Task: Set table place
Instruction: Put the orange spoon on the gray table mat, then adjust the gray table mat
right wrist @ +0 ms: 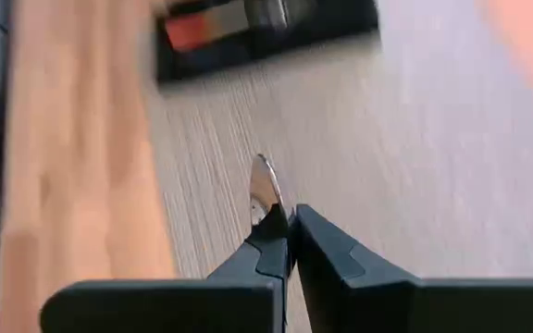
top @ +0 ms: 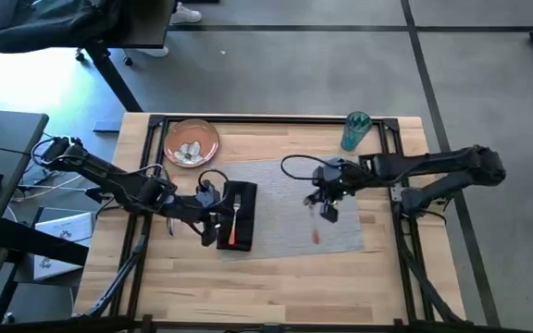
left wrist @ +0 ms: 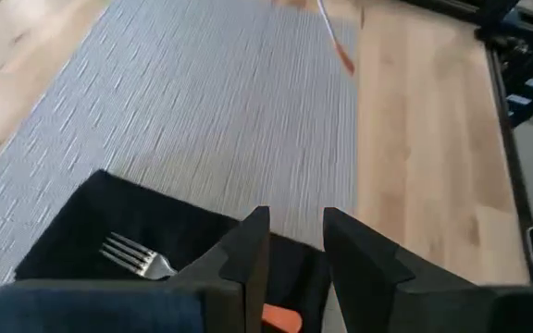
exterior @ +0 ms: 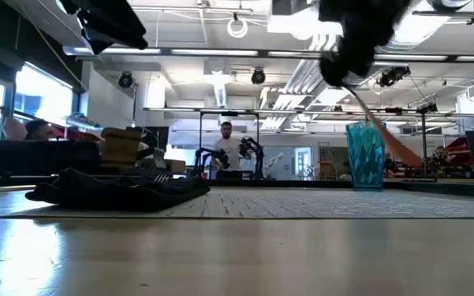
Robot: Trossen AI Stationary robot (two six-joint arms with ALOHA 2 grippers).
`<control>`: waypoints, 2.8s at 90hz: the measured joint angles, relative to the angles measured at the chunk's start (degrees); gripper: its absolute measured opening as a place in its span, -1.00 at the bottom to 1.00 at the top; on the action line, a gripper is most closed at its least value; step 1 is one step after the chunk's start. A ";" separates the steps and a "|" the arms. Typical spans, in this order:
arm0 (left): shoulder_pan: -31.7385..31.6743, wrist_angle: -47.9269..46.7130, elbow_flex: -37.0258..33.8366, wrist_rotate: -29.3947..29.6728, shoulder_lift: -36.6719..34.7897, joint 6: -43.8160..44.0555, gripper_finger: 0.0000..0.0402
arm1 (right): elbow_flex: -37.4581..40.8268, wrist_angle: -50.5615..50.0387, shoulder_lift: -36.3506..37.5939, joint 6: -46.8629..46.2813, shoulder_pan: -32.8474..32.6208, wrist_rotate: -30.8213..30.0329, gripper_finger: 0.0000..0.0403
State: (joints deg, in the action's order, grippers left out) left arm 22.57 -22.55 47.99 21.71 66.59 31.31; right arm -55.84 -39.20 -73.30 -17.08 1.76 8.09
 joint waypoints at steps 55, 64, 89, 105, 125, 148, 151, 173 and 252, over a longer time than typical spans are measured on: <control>-7.72 24.61 -2.69 -5.68 19.12 -9.29 -0.56 | 16.60 -0.55 0.31 13.35 32.84 21.94 -1.00; -9.35 28.48 -2.69 -6.35 23.53 -10.90 -0.56 | 17.29 -0.07 0.28 15.81 35.47 21.71 -1.00; -12.33 34.17 -2.67 -11.04 33.13 -10.96 -0.56 | 17.47 0.74 -0.28 22.18 36.61 14.66 -1.00; -12.49 34.88 -2.67 -12.63 34.38 -10.42 -0.56 | 17.47 2.34 -2.44 22.96 35.63 9.29 -0.99; -12.44 36.04 -2.63 -12.66 33.34 -10.55 -0.56 | 17.45 4.12 -7.20 20.86 34.55 6.07 -0.99; -12.42 36.29 -2.43 -12.66 33.33 -10.90 -0.56 | 17.38 4.59 -10.03 18.18 34.51 2.27 -0.93; -12.42 36.20 -2.43 -12.66 33.33 -10.90 -0.56 | 17.40 4.48 -10.03 17.91 34.47 1.90 -0.90; -12.42 35.82 -2.43 -12.78 33.23 -10.95 -0.56 | 16.98 2.99 -9.95 17.07 34.47 0.53 -0.49; -6.83 -0.47 -3.35 -7.46 10.73 -3.64 -0.56 | 5.01 0.27 -9.83 5.70 16.59 11.88 -0.15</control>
State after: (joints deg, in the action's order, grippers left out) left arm 15.74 -23.02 44.64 14.25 77.32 27.67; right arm -50.83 -38.94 -83.13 -11.38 18.35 19.97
